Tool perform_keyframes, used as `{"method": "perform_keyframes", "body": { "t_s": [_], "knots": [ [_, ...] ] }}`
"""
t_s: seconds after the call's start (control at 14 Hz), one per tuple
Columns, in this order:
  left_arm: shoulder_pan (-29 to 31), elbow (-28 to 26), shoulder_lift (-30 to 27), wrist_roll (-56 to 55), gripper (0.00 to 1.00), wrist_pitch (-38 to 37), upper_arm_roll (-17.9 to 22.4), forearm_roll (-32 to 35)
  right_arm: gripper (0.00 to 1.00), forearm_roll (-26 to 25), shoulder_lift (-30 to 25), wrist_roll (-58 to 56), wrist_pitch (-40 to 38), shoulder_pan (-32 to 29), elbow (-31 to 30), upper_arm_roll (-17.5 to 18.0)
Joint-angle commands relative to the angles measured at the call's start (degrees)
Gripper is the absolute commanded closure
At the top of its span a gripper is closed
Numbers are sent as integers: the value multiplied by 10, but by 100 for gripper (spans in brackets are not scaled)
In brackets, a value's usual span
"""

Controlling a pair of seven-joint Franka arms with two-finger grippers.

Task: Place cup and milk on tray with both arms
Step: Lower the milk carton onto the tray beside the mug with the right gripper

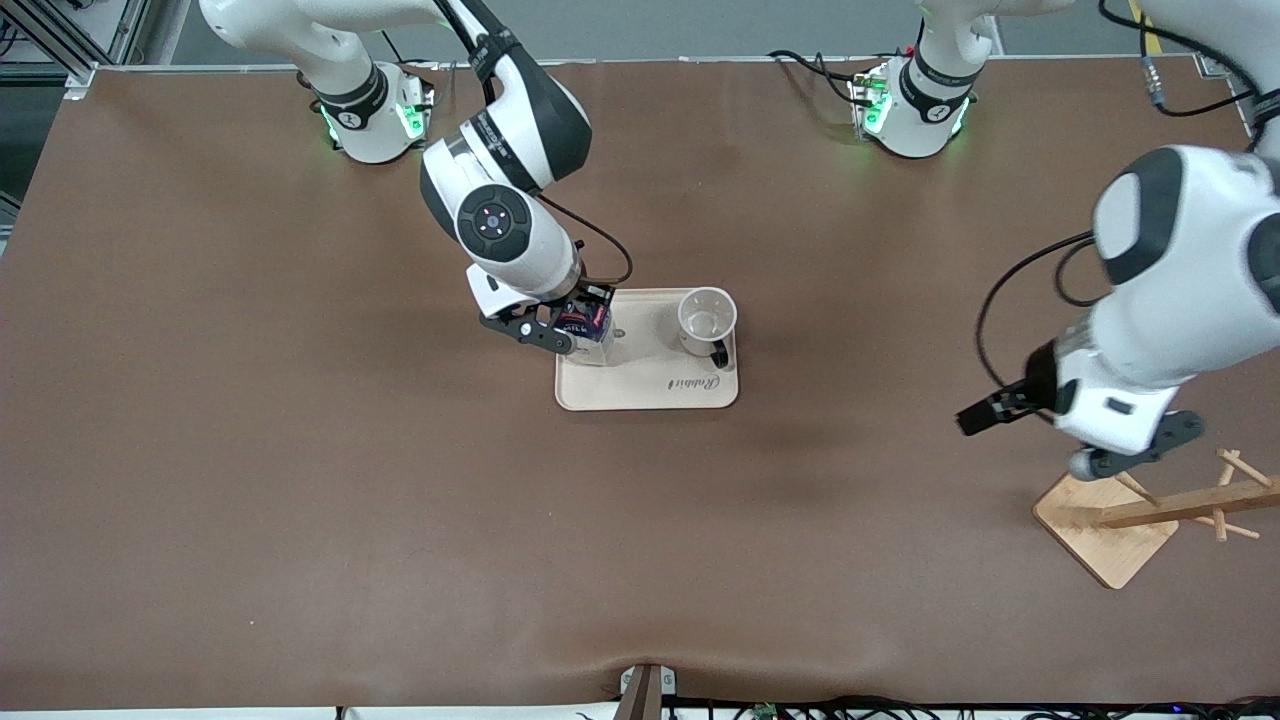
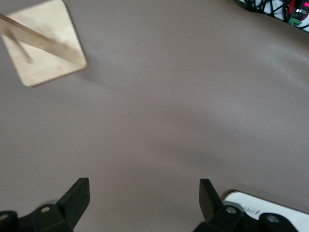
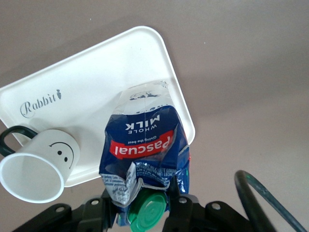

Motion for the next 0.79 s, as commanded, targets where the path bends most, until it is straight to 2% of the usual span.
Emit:
{"method": "perform_keyframes", "body": {
  "t_s": [0.0, 0.07, 0.14, 0.21, 0.5, 0.71],
  "knots": [
    [8, 11, -24, 22, 0, -44, -5, 33, 97, 14, 18, -15, -5, 13, 13, -6],
    [8, 12, -34, 23, 0, -56, -4, 44, 73, 15, 21, -14, -5, 17, 13, -6],
    [8, 11, -40, 26, 0, -61, -5, 52, 9, 15, 22, -13, -8, 16, 15, -7],
    [8, 12, -52, 38, 0, -67, -4, 54, 0, 15, 20, -13, -10, 12, 19, -7],
    [22, 11, -77, 85, 0, -92, -4, 54, 0, 15, 16, -18, -28, 2, 44, -9],
    [34, 11, -96, 119, 0, -106, -6, 53, 0, 15, 18, -18, -126, -29, 113, -10]
  ]
}}
